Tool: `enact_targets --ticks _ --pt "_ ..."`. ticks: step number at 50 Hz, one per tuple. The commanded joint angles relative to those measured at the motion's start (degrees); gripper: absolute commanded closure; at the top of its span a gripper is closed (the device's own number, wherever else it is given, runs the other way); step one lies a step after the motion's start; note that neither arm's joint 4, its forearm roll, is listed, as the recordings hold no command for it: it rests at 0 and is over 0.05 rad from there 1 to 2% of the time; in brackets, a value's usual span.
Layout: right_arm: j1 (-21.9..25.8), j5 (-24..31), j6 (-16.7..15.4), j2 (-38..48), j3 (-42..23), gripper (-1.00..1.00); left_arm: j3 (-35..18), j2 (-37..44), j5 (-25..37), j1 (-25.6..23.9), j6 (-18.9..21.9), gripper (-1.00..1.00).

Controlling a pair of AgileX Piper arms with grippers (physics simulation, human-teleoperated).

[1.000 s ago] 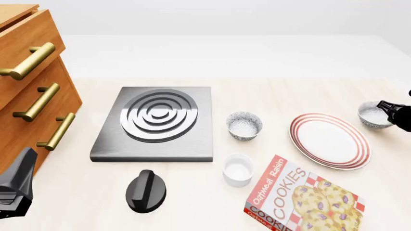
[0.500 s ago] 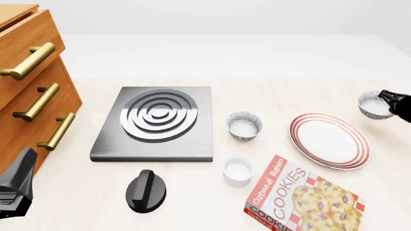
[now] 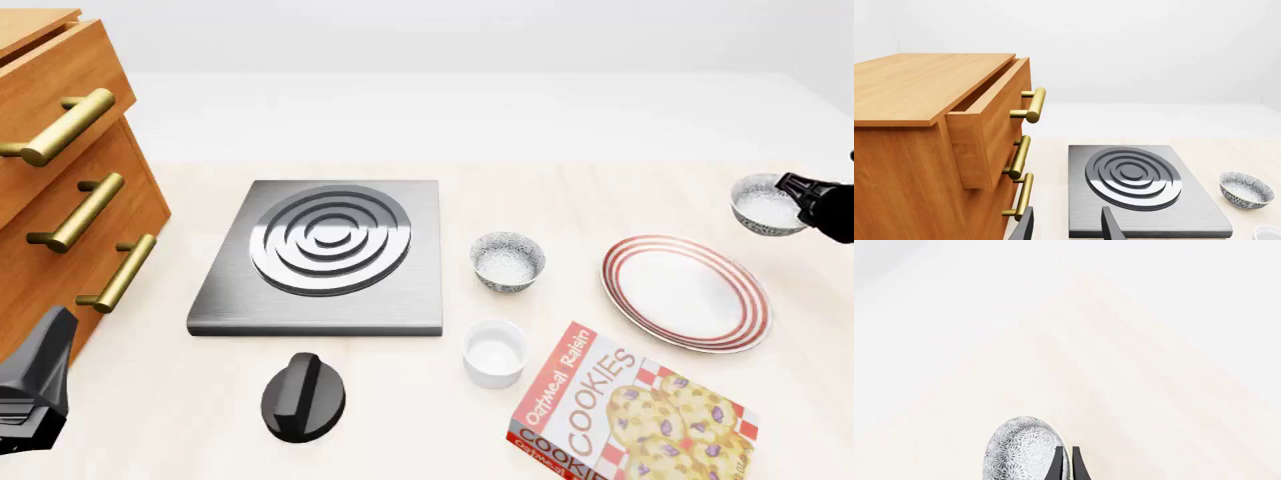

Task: Pick the akita bowl next to the plate and place it on the plate.

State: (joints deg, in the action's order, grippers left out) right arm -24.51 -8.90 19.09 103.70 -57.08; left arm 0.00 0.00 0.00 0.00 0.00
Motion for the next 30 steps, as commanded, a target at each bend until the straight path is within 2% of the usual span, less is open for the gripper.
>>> enact_targets --ticks 1,30 --pt "1.7 0.1 1.1 -3.5 2.4 1.00 0.0 0.0 0.0 0.0 0.0 -1.00" --pt "7.2 -1.9 2.5 -10.0 10.4 1.00 0.0 0.0 0.0 0.0 0.0 -1.00"
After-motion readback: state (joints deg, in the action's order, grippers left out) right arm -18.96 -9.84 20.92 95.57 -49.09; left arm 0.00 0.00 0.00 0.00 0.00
